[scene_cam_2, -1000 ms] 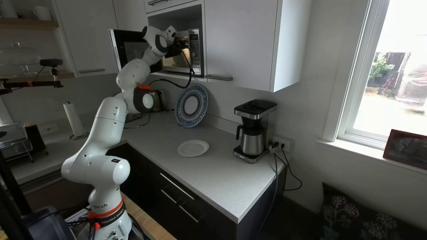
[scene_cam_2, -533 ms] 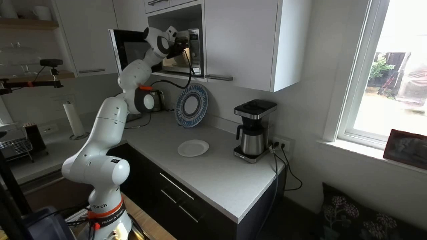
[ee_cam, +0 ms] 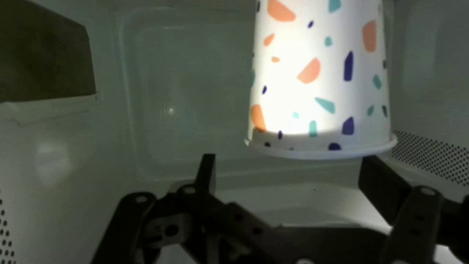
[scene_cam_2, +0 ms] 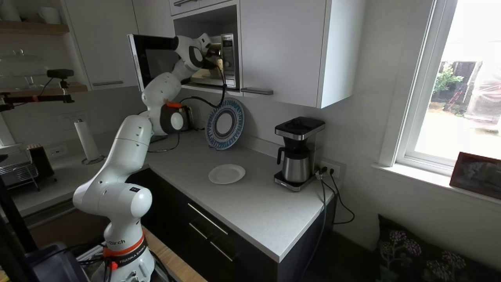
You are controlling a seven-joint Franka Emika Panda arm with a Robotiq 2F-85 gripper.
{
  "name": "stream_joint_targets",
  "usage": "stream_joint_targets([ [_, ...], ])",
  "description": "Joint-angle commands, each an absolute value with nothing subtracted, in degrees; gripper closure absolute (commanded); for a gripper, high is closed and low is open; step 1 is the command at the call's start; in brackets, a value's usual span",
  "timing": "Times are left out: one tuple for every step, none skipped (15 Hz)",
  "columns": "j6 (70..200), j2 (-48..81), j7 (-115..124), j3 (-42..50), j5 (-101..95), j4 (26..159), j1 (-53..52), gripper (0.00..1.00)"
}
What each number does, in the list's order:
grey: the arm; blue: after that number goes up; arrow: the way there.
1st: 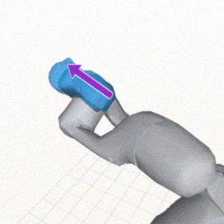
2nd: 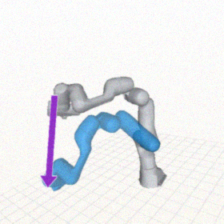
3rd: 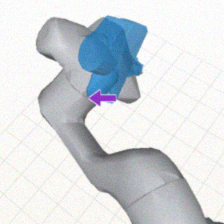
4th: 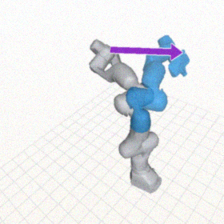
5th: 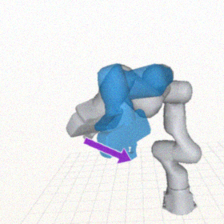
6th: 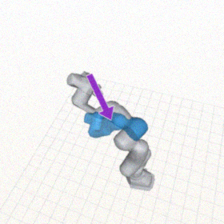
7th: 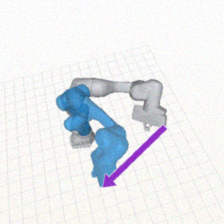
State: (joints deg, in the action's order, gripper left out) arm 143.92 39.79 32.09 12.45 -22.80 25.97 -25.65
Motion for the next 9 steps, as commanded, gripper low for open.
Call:
stream_joint_targets([
  [146.23, 39.29, 38.67, 13.37, -21.28, 24.81, -25.41, 0.00],
  [146.61, 39.32, 37.82, 12.86, -21.20, 24.79, -25.46, 0.00],
  [146.00, 39.18, 34.86, 11.51, -20.42, 24.79, -25.41, 0.00],
  [146.54, 39.12, 34.26, 11.56, -20.56, 24.90, -25.51, 0.00],
  [146.42, 38.96, 33.59, 11.79, -20.82, 25.02, -25.71, 0.00],
  [145.66, 38.76, 32.60, 11.63, -20.68, 25.03, -25.75, 0.00],
  [144.83, 38.64, 31.90, 11.71, -20.79, 25.04, -25.90, 0.00],
  [143.76, 38.46, 30.81, 11.87, -20.98, 25.06, -25.98, 0.00],
  [142.92, 38.25, 28.49, 12.01, -21.41, 25.24, -26.01, 0.00],
])
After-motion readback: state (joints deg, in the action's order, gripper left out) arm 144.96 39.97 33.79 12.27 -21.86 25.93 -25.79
